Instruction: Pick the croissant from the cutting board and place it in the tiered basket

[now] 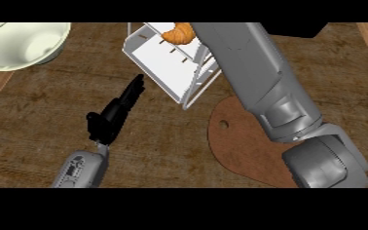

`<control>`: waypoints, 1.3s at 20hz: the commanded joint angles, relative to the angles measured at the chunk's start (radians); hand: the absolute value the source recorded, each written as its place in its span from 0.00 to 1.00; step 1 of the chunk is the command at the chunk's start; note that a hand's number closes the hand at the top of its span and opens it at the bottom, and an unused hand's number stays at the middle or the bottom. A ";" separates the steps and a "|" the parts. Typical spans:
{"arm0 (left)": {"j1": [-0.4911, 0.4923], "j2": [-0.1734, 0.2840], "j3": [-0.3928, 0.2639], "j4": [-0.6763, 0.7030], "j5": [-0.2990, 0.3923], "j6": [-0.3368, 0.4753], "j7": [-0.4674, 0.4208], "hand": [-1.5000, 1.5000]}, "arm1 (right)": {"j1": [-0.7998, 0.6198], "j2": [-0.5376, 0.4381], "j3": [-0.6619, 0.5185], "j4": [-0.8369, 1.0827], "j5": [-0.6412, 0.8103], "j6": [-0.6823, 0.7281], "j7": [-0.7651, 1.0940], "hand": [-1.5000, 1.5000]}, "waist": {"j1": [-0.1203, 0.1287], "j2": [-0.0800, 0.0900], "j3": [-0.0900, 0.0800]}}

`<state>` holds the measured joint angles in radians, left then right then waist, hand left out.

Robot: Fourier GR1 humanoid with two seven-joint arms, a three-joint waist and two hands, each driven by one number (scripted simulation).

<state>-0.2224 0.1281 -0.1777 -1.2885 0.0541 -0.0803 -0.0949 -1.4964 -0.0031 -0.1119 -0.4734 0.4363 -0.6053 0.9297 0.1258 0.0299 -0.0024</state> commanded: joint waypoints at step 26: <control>0.189 0.049 0.112 -0.044 0.025 0.066 -0.015 0.50 | 0.150 -0.123 0.153 -0.151 0.250 -0.485 0.089 0.00 | -0.265 -0.095 0.006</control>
<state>-0.0592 0.1699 -0.0777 -1.3354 0.0791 -0.0200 -0.0991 -1.4173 -0.1178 0.0282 -0.5266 0.6925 -1.1057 1.0037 -0.1034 -0.0522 0.0030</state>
